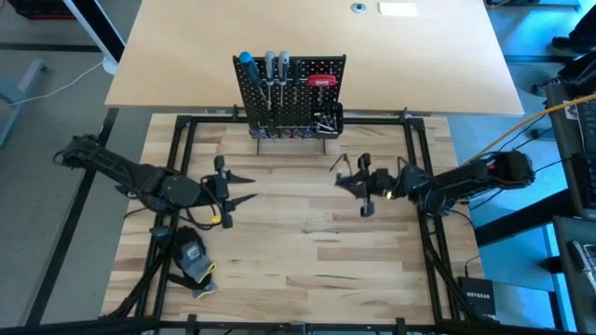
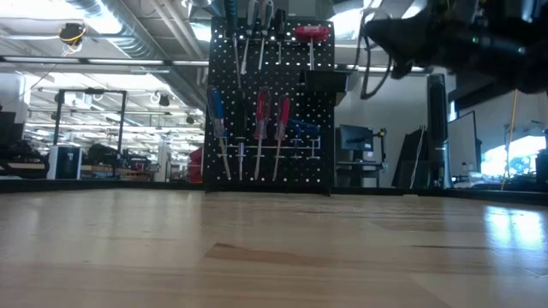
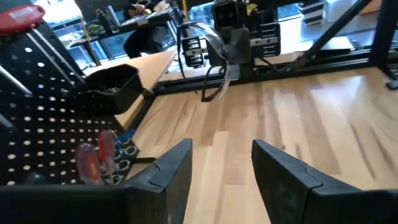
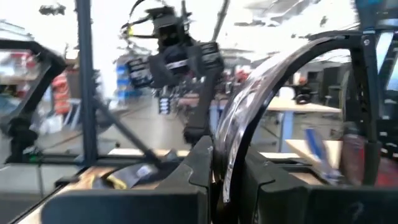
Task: Hang tools onto peg board
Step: Hang the black safety goggles on the peg board
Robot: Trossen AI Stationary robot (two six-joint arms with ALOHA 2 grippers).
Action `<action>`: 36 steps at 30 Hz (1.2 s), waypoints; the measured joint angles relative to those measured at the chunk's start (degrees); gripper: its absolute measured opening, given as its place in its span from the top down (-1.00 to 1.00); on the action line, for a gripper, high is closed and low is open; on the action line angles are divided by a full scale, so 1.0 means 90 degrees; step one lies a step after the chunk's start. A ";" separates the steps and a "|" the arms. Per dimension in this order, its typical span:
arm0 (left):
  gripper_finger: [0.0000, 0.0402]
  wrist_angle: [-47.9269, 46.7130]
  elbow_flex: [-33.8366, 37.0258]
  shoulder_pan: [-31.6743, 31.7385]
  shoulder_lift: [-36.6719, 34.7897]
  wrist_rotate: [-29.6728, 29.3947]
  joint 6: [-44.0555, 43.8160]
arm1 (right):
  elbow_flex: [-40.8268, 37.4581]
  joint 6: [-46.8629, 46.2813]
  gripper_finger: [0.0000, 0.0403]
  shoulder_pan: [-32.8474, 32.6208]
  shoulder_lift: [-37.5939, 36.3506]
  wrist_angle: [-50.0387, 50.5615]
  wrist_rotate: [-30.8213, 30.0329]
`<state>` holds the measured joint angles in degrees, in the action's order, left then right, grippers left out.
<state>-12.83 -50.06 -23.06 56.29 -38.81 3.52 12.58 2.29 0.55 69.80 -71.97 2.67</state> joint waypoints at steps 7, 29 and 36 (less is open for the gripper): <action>0.22 0.0227 -0.0002 0.0545 0.0008 0.0429 0.0510 | -0.0311 -0.0302 0.84 0.0976 0.0000 -0.0441 0.0716; 0.22 0.2140 0.1833 0.3514 -0.0297 0.4317 0.0202 | -0.0318 -0.0895 0.84 0.3465 0.0070 0.0030 0.2851; 0.22 0.3156 0.2755 0.4004 -0.0311 0.4316 -0.0308 | -0.0321 -0.0872 0.84 0.3802 0.0070 0.0176 0.2999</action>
<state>15.57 -25.26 12.98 53.49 0.03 0.75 9.69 -5.56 34.77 70.43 -70.39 29.67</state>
